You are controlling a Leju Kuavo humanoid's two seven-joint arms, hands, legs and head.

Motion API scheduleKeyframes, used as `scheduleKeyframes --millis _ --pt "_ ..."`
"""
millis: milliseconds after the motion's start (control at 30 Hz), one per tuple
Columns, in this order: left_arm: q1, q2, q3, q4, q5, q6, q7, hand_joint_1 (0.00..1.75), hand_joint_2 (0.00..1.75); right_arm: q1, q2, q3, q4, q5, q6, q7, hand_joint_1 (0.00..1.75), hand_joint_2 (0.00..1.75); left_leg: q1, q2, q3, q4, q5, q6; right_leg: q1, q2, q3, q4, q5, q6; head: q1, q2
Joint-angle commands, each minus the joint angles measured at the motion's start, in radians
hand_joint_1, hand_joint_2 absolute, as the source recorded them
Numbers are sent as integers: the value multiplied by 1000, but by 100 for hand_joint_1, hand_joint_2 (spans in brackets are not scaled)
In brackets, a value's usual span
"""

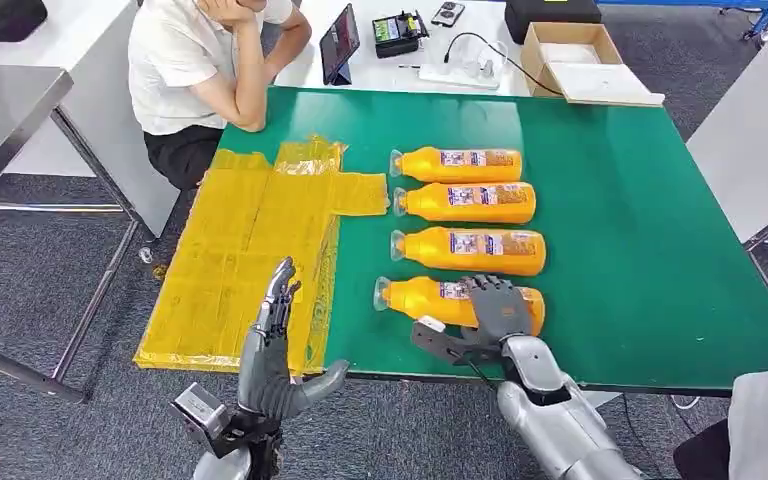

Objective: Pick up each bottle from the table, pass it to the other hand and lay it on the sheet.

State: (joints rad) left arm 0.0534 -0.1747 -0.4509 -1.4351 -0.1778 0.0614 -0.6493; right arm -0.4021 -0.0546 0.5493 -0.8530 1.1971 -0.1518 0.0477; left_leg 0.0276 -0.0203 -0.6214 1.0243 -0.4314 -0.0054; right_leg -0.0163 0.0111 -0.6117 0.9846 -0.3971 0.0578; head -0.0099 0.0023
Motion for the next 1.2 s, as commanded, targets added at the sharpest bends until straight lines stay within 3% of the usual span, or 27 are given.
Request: scheduleKeyframes --millis 33,333,467,533,767,900,933,967,1200 --pt "4 -6 48 1 130 -31 44 0 175 118 -25 -68 -57 -190 -21 -109 175 175 0 -2 4 -2 0 1 1 -4 5 -2 -1 -2 0 0" --pt "10 -20 66 1 171 -20 65 0 175 138 -23 -85 -97 -247 -20 -137 175 175 0 1 7 -2 -2 2 1 -2 6 -3 -1 -2 0 0" --pt "11 -51 80 48 242 181 272 0 175 254 0 -132 -318 -373 -130 -199 175 175 0 1 8 -3 -2 2 2 -3 8 -4 -1 -3 0 0" --pt "-8 -29 63 100 380 167 334 0 175 261 13 -128 -377 -408 -171 -215 175 175 0 2 8 -2 -2 2 1 -1 6 -2 -1 -2 0 0" --pt "-47 8 -29 182 501 203 340 0 175 206 20 -90 -382 -451 -269 -247 175 175 -1 3 0 -1 -1 2 0 0 -1 -1 -1 -1 0 0" --pt "-53 21 -77 204 527 192 362 0 175 185 38 -72 -370 -451 -311 -263 175 175 -1 6 5 -3 -3 3 0 1 3 -2 -2 -3 0 0" --pt "-55 26 -88 208 544 175 377 0 175 186 43 -72 -377 -456 -334 -280 175 175 -1 4 1 -2 -2 2 -1 2 0 -1 -1 -2 0 0" --pt "-57 26 -107 217 554 176 363 0 175 192 64 -56 -406 -517 -362 -362 175 175 -1 5 2 -2 -2 3 0 2 2 -1 -2 -3 0 0" --pt "-71 18 -115 241 581 184 340 0 175 187 78 -11 -424 -509 -357 -326 175 175 -1 5 0 -2 -2 2 0 2 0 -1 -1 -3 0 0"
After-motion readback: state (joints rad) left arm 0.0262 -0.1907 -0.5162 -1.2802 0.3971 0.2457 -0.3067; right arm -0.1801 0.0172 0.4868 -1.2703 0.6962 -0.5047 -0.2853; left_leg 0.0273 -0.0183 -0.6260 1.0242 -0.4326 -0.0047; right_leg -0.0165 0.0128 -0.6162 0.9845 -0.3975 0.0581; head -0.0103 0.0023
